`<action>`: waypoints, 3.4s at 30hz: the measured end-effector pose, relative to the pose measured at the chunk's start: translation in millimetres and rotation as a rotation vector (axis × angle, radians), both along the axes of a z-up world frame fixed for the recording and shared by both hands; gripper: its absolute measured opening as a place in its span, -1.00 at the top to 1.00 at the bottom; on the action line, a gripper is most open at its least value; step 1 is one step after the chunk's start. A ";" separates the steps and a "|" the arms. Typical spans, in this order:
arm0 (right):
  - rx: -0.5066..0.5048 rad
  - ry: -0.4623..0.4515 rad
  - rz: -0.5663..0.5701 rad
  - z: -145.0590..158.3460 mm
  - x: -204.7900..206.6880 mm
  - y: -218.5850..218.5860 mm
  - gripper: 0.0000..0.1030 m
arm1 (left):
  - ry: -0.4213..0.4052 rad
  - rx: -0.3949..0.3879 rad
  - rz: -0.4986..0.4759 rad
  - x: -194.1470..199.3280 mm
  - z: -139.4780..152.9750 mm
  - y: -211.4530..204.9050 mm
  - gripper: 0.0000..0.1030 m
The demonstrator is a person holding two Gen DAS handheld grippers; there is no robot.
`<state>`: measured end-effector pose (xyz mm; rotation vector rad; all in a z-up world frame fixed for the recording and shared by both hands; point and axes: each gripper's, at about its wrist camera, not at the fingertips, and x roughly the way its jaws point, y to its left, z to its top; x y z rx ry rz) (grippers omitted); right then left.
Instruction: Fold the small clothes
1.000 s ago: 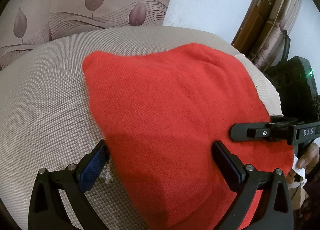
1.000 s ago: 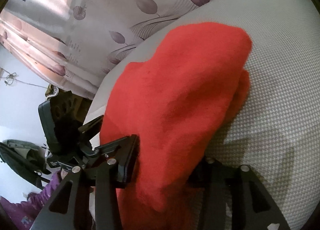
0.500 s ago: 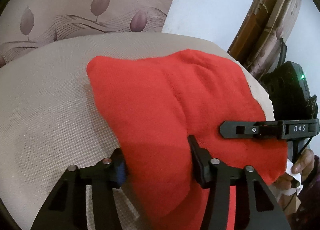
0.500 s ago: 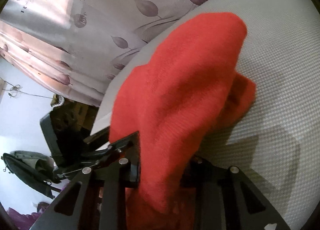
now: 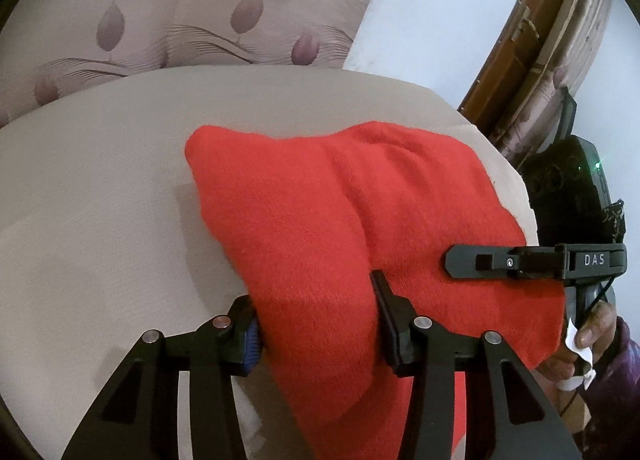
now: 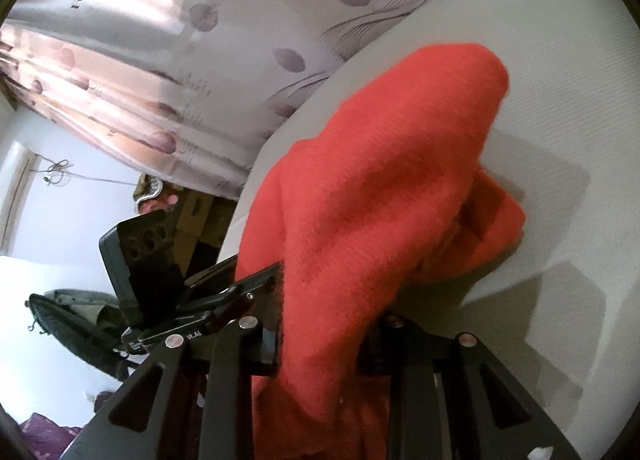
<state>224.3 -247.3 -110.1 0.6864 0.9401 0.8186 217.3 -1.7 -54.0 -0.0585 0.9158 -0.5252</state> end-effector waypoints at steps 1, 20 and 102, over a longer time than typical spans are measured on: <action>0.003 -0.001 0.008 0.1 -5.7 5.5 0.51 | -0.001 0.002 0.005 -4.7 0.4 4.1 0.08; 0.022 0.032 0.057 -16.3 -51.1 35.8 0.51 | -0.017 -0.023 0.094 -66.0 -12.1 50.9 0.08; -0.511 -0.452 -0.260 62.9 -184.6 48.8 -0.75 | -0.454 0.221 0.465 -159.9 53.7 3.7 -1.00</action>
